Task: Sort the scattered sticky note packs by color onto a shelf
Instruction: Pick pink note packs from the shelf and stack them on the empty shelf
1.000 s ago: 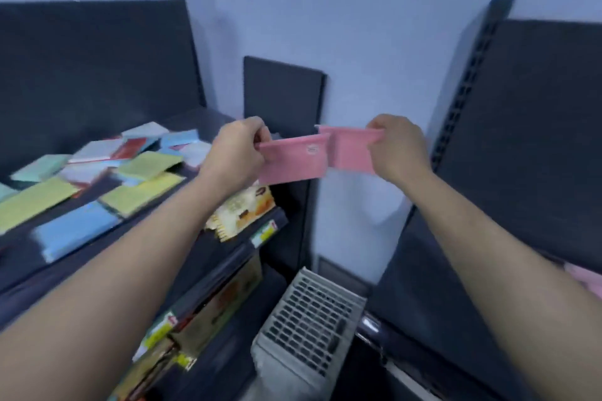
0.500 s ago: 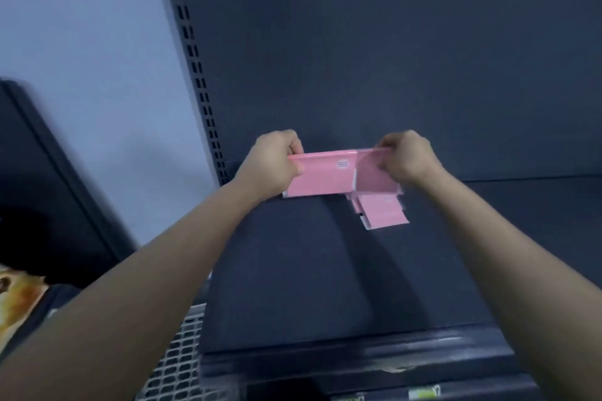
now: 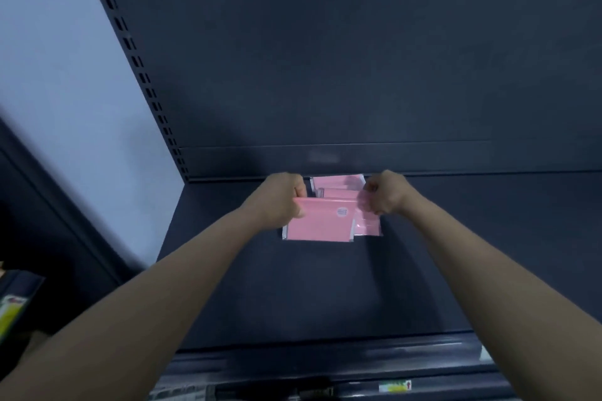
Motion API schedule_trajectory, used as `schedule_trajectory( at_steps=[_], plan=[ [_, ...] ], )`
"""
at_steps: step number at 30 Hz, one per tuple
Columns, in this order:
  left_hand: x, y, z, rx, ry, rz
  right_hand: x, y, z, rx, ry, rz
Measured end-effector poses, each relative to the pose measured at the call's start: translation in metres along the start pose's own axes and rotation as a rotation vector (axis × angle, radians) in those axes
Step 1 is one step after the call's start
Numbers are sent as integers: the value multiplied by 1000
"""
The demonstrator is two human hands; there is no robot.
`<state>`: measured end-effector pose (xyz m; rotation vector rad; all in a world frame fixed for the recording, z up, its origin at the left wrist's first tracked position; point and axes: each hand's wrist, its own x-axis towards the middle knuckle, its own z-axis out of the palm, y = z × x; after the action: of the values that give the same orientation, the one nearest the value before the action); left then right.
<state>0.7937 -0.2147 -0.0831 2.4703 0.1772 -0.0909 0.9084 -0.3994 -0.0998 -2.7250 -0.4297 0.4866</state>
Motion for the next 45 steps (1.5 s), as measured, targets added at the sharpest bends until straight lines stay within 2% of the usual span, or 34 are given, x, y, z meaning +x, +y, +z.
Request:
schedule_trajectory(
  at_steps=[5, 13, 22, 27, 30, 34, 41, 45],
  plan=[
    [8, 5, 23, -30, 58, -82, 27, 3, -3, 100, 56, -69],
    [40, 20, 48, -45, 153, -147, 40, 22, -17, 86, 124, -200],
    [63, 25, 70, 96, 261, -183, 19, 5, -51, 153, 175, -384],
    [43, 25, 57, 213, 292, -140, -1, -28, -55, 71, 199, -485],
    [9, 15, 28, 235, 361, -98, -18, -63, -52, -27, 189, -579],
    [-68, -10, -32, 296, 549, -119, -59, -136, -39, -236, 197, -778],
    [-259, -69, -131, 488, 841, -356, -166, -306, 14, -247, 208, -1218],
    [-377, -94, -159, 590, 968, -536, -242, -398, 55, -216, 229, -1478]
  ],
)
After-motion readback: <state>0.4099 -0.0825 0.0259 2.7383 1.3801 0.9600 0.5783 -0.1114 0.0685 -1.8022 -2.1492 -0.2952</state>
